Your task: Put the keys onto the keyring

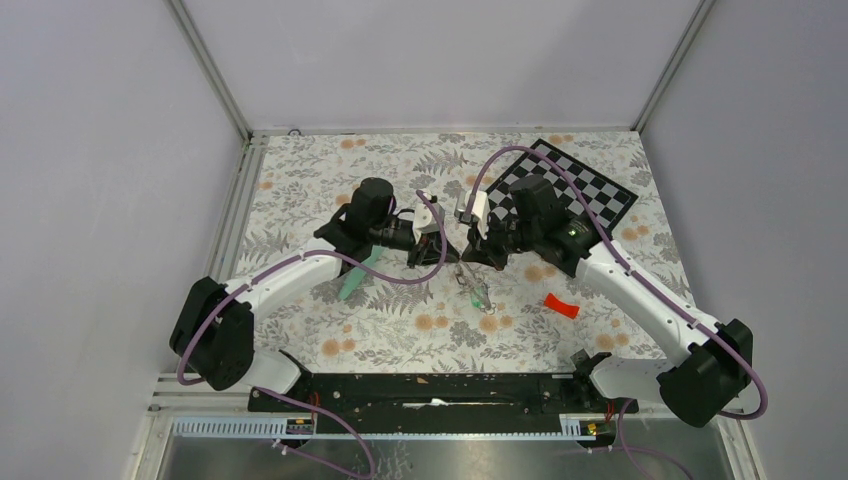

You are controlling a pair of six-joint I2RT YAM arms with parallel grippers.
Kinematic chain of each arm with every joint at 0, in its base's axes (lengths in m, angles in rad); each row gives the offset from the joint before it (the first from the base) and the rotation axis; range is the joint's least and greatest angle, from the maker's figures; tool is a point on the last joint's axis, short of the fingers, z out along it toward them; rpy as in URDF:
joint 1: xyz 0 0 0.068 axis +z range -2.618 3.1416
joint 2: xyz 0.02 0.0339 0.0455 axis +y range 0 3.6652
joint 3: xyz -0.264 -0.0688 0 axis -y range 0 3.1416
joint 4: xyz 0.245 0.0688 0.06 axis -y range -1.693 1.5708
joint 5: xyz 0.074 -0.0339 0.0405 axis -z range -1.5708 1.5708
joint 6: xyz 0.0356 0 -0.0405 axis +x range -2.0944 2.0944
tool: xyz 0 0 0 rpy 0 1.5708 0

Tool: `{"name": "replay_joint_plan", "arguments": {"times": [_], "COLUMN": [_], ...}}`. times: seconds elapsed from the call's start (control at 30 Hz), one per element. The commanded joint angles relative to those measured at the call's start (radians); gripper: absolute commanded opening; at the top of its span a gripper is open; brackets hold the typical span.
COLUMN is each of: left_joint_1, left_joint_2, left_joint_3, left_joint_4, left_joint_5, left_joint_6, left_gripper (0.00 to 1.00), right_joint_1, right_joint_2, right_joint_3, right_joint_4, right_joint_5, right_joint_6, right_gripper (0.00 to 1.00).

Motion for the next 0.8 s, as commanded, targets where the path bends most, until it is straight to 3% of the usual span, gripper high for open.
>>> {"name": "replay_joint_plan", "arguments": {"times": [0.0, 0.2, 0.37, 0.6, 0.67, 0.77], "left_joint_1": [-0.004, -0.007, -0.006, 0.046, 0.058, 0.06], "left_joint_2": [0.0, 0.003, -0.012, -0.073, -0.09, -0.103], "left_joint_3": [0.025, 0.014, -0.006, -0.04, -0.048, -0.066], "left_joint_4": [0.06, 0.076, 0.054, 0.002, -0.012, -0.003], "left_joint_5": [0.012, 0.017, 0.035, 0.192, 0.235, 0.266], "left_joint_6": [-0.003, -0.006, 0.043, 0.147, 0.168, 0.171], "left_gripper": [0.16, 0.01, 0.0, 0.0, 0.0, 0.0], "right_joint_1": [0.009, 0.008, 0.009, -0.01, -0.019, -0.032], "right_joint_2": [-0.016, -0.019, -0.039, -0.143, -0.168, -0.187], "right_joint_3": [-0.004, -0.008, -0.012, -0.049, -0.053, -0.059], "right_joint_4": [0.049, 0.06, 0.063, 0.026, -0.002, -0.025], "right_joint_5": [-0.021, -0.033, -0.037, -0.054, -0.09, -0.151], "right_joint_6": [0.01, 0.025, 0.034, -0.023, -0.051, -0.074], "right_gripper": [0.0, 0.0, 0.02, 0.56, 0.64, 0.66]}}
